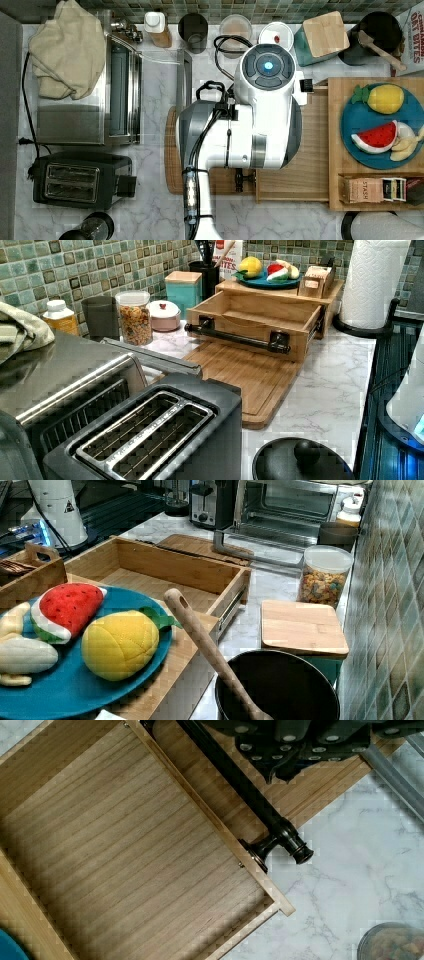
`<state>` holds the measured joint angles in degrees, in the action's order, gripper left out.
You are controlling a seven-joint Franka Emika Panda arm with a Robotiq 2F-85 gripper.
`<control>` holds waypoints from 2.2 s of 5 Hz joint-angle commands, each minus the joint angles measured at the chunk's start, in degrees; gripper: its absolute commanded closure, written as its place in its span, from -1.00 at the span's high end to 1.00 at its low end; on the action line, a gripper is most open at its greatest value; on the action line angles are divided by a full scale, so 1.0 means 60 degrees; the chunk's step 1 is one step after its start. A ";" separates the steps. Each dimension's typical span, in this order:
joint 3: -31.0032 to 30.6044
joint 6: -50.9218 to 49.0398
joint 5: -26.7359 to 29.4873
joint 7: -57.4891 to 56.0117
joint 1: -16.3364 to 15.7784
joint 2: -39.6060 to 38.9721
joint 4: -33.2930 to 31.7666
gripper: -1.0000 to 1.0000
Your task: Close the drawer.
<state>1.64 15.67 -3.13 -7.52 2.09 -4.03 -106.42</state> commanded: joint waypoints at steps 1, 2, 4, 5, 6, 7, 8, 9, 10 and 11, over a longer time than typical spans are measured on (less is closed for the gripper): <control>0.0018 0.0003 -0.0047 -0.0010 0.0016 -0.0001 -0.0024 -1.00; -0.0084 0.0125 0.0267 -0.0989 -0.0003 -0.0012 -0.0270 -1.00; -0.0540 0.1402 0.0644 -0.3092 -0.0330 0.0121 -0.1300 -1.00; -0.0707 0.2360 0.0435 -0.3424 -0.0456 0.0297 -0.2038 -1.00; -0.0824 0.2357 -0.0122 -0.3451 -0.0564 0.0059 -0.2211 -1.00; -0.0970 0.3049 -0.0123 -0.3717 -0.0492 -0.0141 -0.2607 -1.00; -0.1091 0.3813 -0.0393 -0.3434 -0.0604 -0.0325 -0.3040 -1.00; -0.1145 0.4541 -0.0921 -0.2758 -0.0827 -0.0531 -0.3397 -1.00; -0.1291 0.4764 -0.0789 -0.2652 -0.0834 -0.0738 -0.3495 -1.00; -0.1177 0.5053 -0.1242 -0.2157 -0.1004 -0.0847 -0.3620 -1.00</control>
<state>-3.05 45.21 -7.86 -23.16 -2.62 -9.39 -128.02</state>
